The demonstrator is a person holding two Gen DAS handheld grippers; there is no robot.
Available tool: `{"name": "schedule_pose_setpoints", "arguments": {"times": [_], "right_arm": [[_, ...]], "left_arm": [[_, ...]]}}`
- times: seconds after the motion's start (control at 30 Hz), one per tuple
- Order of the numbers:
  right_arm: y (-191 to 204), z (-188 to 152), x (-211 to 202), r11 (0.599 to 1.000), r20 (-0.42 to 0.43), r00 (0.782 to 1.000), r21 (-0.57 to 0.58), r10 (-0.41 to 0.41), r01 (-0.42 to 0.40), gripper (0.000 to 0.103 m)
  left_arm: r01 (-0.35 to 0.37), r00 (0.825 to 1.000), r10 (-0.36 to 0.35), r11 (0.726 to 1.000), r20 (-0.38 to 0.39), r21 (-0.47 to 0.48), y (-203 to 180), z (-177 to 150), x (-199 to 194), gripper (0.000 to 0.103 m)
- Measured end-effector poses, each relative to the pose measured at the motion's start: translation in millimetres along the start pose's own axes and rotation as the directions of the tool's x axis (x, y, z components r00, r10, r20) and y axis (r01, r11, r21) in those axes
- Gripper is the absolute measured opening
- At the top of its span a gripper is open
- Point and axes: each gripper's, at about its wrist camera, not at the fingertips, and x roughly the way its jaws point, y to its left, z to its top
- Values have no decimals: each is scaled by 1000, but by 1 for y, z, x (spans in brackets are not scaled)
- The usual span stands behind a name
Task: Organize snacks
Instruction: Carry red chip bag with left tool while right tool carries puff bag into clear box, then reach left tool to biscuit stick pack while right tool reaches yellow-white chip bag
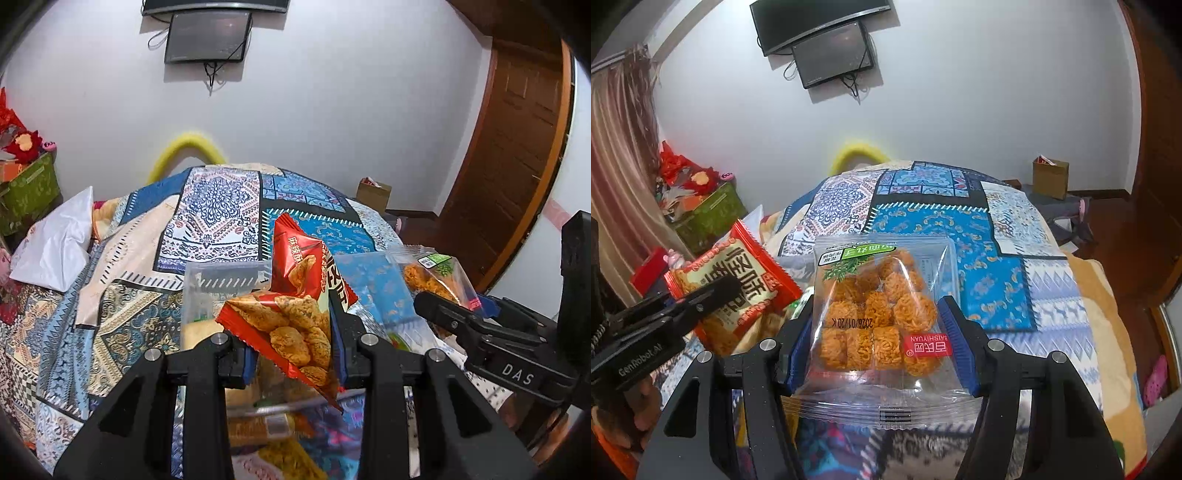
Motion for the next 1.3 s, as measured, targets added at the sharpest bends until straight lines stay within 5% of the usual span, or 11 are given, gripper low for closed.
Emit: {"name": "schedule_pose_setpoints", "arguments": {"times": [0.67,1.0,1.3], "right_arm": [[-5,6,67,999,-110,993,-29,-38,35,62],[-7,11,55,999,-110,993,-5,-33,33,64],[10,10,16,999,-65,998,-51,-16,13,68]], "left_arm": [[-71,992,64,995,-108,-69,12,-1,86,32],[-67,993,60,995,-98,-70,13,1,64,58],[-34,999,33,999,-35,-29,10,6,3,65]]}}
